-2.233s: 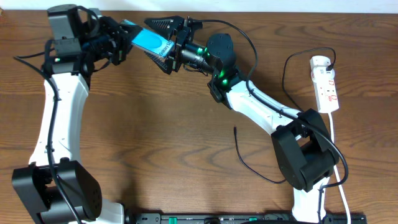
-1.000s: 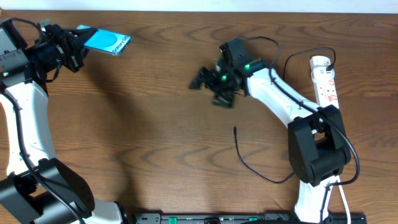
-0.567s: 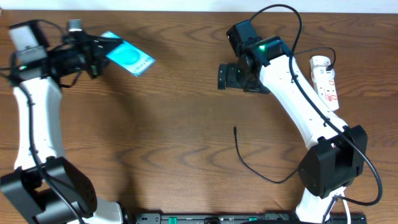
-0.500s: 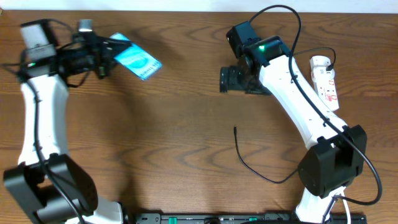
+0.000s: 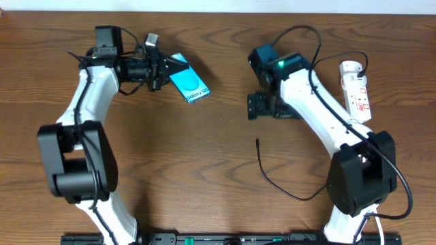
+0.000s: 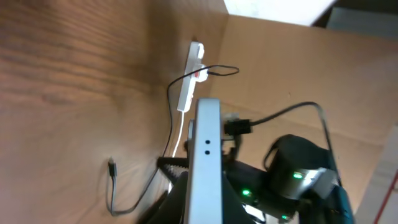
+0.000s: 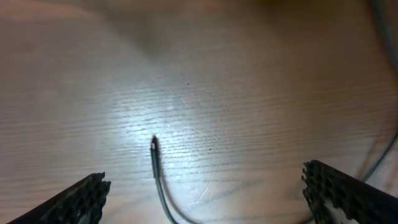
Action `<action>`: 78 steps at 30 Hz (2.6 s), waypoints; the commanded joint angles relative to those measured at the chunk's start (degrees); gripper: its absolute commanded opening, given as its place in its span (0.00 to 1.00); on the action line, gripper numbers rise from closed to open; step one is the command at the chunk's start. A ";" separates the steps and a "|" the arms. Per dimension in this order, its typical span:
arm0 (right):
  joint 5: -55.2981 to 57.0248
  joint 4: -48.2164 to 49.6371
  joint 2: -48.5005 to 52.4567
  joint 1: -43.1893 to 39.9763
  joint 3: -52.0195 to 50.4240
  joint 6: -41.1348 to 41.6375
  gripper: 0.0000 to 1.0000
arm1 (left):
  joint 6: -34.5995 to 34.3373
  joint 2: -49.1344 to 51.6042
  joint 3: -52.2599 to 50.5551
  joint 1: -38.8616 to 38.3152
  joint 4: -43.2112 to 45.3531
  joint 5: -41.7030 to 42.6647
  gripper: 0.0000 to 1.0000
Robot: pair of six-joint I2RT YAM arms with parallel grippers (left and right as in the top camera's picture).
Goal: Plug charger to phone and switch on socket
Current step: 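Release the phone from the right gripper and move it toward the cable end, then lower the right gripper over the black cable plug and close on it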
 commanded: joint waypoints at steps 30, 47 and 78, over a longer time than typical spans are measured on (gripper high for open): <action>-10.99 11.47 4.28 6.45 -13.44 0.74 0.94 | 5.66 0.55 0.33 0.26 2.86 7.30 0.08; -10.95 11.91 6.36 6.45 -13.46 2.25 0.69 | 6.12 0.55 0.33 0.31 2.86 7.10 0.07; -10.84 11.08 6.36 6.40 -13.70 5.68 0.18 | 6.10 0.55 0.33 0.31 2.82 7.10 0.07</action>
